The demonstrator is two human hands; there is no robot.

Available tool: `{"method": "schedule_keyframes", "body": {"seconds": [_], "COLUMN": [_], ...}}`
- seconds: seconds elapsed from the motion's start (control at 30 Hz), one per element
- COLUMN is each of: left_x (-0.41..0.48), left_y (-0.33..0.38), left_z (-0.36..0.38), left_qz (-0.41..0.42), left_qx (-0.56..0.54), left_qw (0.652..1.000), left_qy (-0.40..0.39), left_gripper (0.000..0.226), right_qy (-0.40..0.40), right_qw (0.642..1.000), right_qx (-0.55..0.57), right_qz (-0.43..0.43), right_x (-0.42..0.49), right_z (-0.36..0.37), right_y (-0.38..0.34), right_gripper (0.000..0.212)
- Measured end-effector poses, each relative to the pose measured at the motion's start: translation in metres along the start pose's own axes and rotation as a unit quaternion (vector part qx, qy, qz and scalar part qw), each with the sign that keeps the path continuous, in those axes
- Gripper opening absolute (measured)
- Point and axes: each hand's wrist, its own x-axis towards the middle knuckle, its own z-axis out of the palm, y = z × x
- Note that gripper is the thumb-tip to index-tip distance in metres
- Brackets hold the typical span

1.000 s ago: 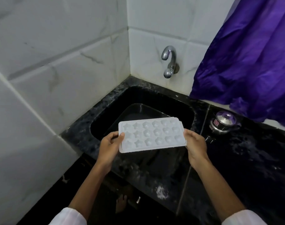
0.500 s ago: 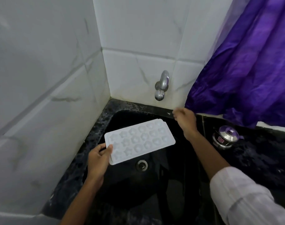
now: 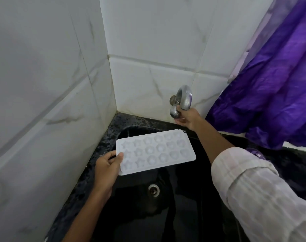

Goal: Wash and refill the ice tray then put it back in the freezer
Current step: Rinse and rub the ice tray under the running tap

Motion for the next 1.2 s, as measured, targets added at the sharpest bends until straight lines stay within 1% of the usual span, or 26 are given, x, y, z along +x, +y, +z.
{"method": "schedule_keyframes", "body": {"seconds": [0.07, 0.17, 0.4, 0.57, 0.73, 0.87, 1.2], "left_x": [0.004, 0.01, 0.014, 0.013, 0.013, 0.015, 0.011], "left_y": [-0.001, -0.005, -0.006, -0.002, -0.001, -0.002, -0.001], "left_z": [0.002, 0.002, 0.004, 0.002, 0.002, 0.004, 0.008], "left_qz": [-0.005, -0.016, -0.025, -0.02, -0.016, -0.017, -0.017], "left_qx": [0.0, 0.002, 0.003, 0.002, 0.003, 0.003, 0.003], "left_qw": [1.0, 1.0, 1.0, 1.0, 1.0, 1.0, 1.0], "left_qy": [0.003, 0.003, 0.006, 0.004, 0.006, 0.009, 0.019], "left_gripper": [0.014, 0.015, 0.014, 0.014, 0.015, 0.015, 0.013], "right_qy": [-0.014, -0.012, -0.019, -0.012, -0.01, 0.01, 0.008], "right_qw": [0.999, 0.998, 0.999, 0.999, 0.999, 0.999, 1.0], "right_qx": [0.032, 0.065, 0.038, 0.045, 0.033, 0.024, 0.016], "right_qz": [0.005, 0.005, 0.005, 0.001, -0.009, -0.019, -0.023], "right_x": [0.001, 0.005, 0.008, 0.01, 0.012, 0.014, 0.013], "right_z": [0.0, -0.002, -0.004, -0.003, -0.003, -0.002, -0.003], "right_y": [0.0, 0.002, 0.0, 0.002, 0.001, 0.003, 0.003], "right_gripper": [0.032, 0.036, 0.043, 0.049, 0.047, 0.048, 0.048]}}
